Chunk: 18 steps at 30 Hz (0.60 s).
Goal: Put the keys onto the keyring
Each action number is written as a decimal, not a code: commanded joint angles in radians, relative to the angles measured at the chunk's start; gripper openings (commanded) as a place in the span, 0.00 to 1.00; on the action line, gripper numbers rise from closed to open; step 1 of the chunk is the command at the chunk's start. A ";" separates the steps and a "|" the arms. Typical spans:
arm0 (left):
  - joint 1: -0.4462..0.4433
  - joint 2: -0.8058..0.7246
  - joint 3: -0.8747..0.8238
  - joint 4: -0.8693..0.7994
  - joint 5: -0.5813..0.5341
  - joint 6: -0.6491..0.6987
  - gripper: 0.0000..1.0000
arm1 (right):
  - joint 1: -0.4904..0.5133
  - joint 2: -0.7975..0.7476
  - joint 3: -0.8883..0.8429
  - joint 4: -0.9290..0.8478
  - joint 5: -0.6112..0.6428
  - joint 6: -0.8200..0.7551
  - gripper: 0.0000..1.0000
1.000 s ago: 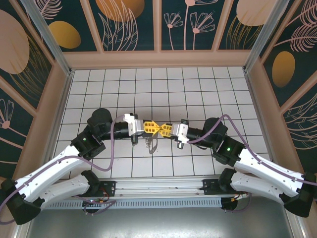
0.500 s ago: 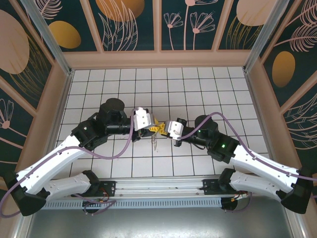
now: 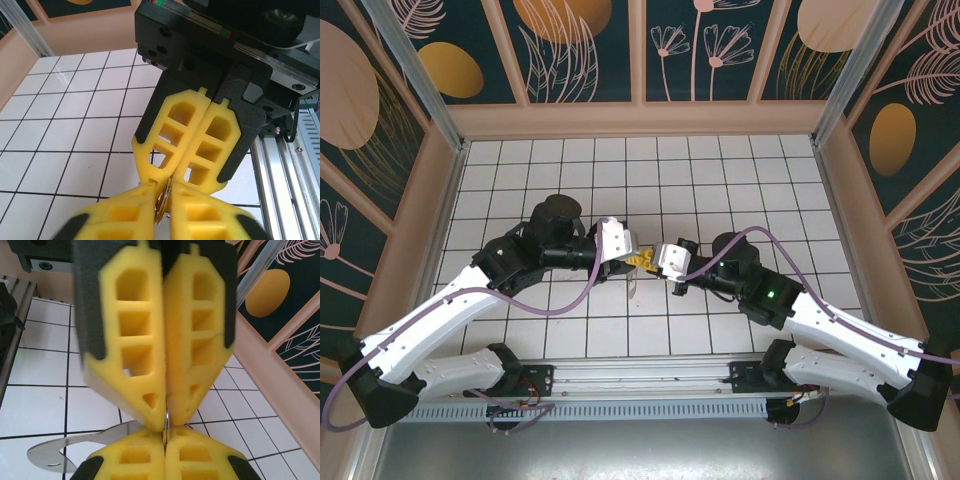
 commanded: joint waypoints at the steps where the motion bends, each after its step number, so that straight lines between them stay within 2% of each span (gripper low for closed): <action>1: 0.001 0.003 0.018 0.005 -0.005 0.010 0.02 | 0.004 -0.015 0.037 0.042 -0.038 -0.008 0.00; 7: 0.001 -0.035 -0.017 0.081 0.051 -0.009 0.00 | 0.004 -0.015 0.033 0.047 -0.032 0.001 0.02; 10: 0.002 -0.070 -0.052 0.155 0.078 -0.036 0.00 | 0.003 -0.021 0.024 0.058 -0.033 0.014 0.14; 13: 0.000 -0.106 -0.093 0.241 0.115 -0.074 0.00 | 0.003 -0.033 0.011 0.072 -0.029 0.027 0.21; 18: 0.002 -0.135 -0.130 0.335 0.147 -0.111 0.00 | 0.003 -0.045 0.003 0.087 -0.036 0.029 0.21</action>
